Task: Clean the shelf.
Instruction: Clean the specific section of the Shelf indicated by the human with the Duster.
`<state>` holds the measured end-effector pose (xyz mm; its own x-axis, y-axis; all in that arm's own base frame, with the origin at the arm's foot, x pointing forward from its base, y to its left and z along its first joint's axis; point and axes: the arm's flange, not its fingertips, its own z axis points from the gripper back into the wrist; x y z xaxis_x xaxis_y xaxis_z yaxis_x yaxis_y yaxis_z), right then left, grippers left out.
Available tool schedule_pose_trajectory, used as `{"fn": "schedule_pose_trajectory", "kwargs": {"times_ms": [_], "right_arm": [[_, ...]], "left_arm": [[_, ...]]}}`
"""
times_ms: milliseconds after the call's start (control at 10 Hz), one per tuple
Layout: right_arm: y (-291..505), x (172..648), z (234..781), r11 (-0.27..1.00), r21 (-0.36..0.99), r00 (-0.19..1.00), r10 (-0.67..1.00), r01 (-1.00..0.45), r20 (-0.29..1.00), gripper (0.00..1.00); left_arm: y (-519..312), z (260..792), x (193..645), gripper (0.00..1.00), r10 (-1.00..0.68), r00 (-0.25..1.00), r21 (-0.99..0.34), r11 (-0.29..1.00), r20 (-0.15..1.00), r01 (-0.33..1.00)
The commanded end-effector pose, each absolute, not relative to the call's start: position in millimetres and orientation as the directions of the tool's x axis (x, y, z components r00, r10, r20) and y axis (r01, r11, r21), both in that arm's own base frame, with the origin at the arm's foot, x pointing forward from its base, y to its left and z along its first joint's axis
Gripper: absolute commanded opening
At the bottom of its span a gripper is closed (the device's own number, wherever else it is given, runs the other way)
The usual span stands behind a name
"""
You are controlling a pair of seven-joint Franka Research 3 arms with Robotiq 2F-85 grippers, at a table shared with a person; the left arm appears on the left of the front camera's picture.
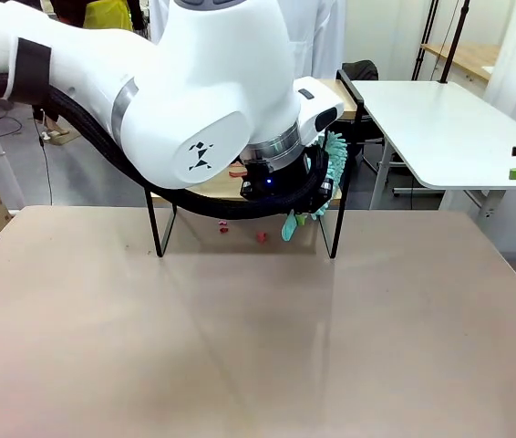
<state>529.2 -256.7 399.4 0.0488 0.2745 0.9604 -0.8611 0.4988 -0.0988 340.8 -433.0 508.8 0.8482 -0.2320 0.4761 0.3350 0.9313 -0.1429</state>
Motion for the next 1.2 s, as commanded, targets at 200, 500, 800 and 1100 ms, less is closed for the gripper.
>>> {"fn": "schedule_pose_trajectory", "kwargs": {"times_ms": [200,500,800,1100], "right_arm": [[-252.0,530.0,406.2,0.513,-0.089,0.070,0.283,-0.854,0.957,1.00],[-252.0,530.0,406.2,0.513,-0.089,0.070,0.283,-0.854,0.957,1.00],[-252.0,530.0,406.2,0.513,-0.089,0.070,0.283,-0.854,0.957,1.00],[-252.0,530.0,406.2,0.513,-0.089,0.070,0.283,-0.854,0.957,1.00]], "left_arm": [[-421.2,499.8,343.6,0.13,-0.146,0.875,-0.102,0.971,0.462,0.216],[-392.8,494.1,348.9,0.13,-0.084,0.898,-0.071,0.989,0.433,0.126],[-352.1,492.8,350.3,0.13,-0.013,0.919,-0.042,0.999,0.395,0.032],[-302.8,496.4,355.2,0.13,0.062,0.937,0.039,0.996,0.343,-0.080]]}}
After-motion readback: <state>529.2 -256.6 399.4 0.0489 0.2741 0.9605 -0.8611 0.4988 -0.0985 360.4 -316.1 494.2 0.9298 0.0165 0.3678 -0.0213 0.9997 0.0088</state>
